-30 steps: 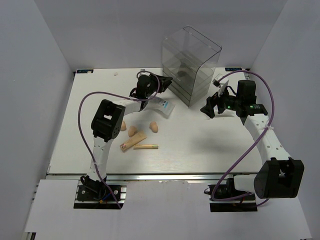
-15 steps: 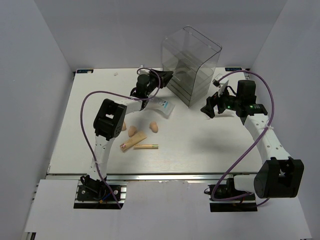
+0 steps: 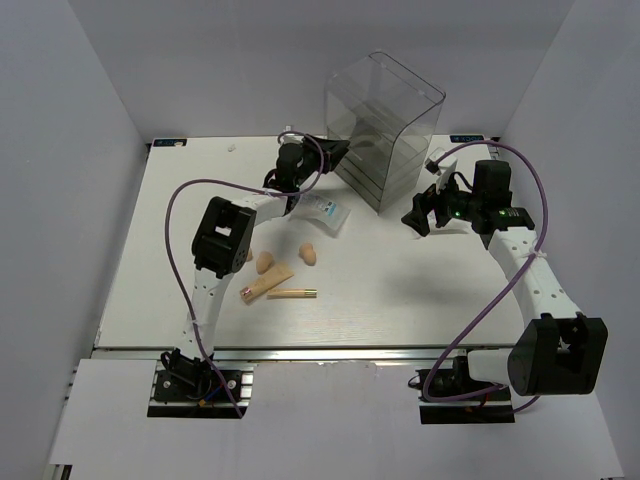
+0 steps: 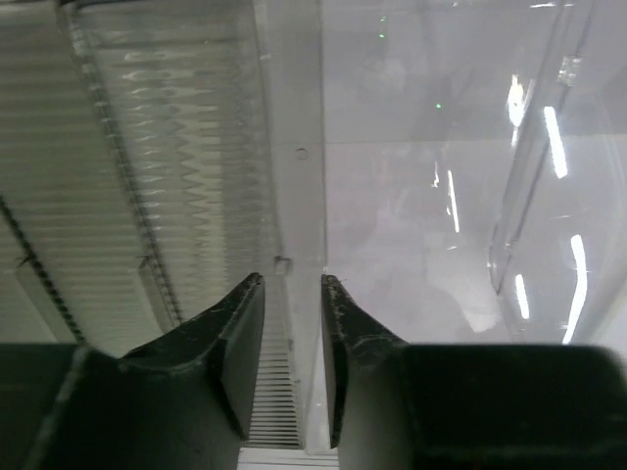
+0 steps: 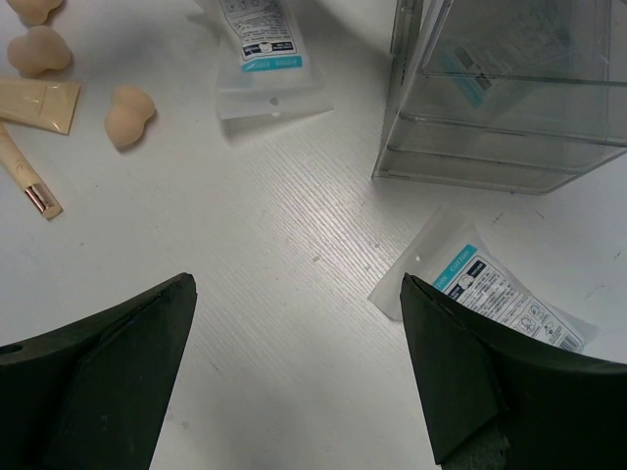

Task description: Organize the makeup

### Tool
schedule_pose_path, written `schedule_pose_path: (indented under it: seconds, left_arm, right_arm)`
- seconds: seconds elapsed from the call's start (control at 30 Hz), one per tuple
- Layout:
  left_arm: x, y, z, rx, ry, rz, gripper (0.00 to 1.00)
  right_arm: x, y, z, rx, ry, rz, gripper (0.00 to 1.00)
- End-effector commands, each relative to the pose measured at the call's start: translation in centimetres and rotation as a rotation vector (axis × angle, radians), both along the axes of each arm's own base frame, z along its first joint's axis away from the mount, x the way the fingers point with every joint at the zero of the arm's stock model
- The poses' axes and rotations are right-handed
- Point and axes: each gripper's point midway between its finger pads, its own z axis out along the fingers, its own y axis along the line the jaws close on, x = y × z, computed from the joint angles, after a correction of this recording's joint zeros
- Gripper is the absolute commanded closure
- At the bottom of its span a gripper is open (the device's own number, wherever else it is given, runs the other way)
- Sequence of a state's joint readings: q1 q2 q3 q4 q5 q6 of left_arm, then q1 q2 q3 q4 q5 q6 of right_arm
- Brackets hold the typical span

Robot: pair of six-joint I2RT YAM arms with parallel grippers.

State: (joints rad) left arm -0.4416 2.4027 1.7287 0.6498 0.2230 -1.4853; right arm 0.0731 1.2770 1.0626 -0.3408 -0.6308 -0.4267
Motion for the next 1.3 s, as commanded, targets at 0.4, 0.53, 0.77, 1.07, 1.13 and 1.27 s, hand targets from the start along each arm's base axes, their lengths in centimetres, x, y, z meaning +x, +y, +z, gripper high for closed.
schedule_pose_path:
  seconds: [0.4, 0.53, 0.77, 1.07, 1.13, 1.27]
  left_arm:
    - [-0.2, -0.9, 0.6, 0.011, -0.033, -0.013, 1.00]
    - [-0.6, -0.4, 5.4, 0.007, -0.138, -0.004, 1.00]
    - [-3.6, 2.4, 11.9, 0.143, -0.291, 0.069, 1.00]
    - [-6.1, 4.9, 16.4, 0.093, -0.366, 0.138, 1.00]
    - [-6.4, 5.0, 17.6, 0.081, -0.386, 0.142, 1.00]
    - [-6.7, 5.5, 18.8, 0.068, -0.408, 0.143, 1.00]
  right_arm:
    - [0.9, 0.0, 1.9, -0.001, -0.071, 0.003, 0.11]
    - [0.0, 0.5, 2.4, 0.006, -0.079, 0.052, 0.11]
    - [-2.5, 2.7, 5.9, 0.083, -0.220, 0.202, 0.11]
    - [0.4, 5.8, 9.6, 0.318, -0.099, 0.003, 0.14]
    - [1.5, 6.7, 10.5, 0.481, 0.063, -0.104, 0.17]
    - [2.7, 9.1, 14.3, 0.648, 0.153, -0.141, 0.20]
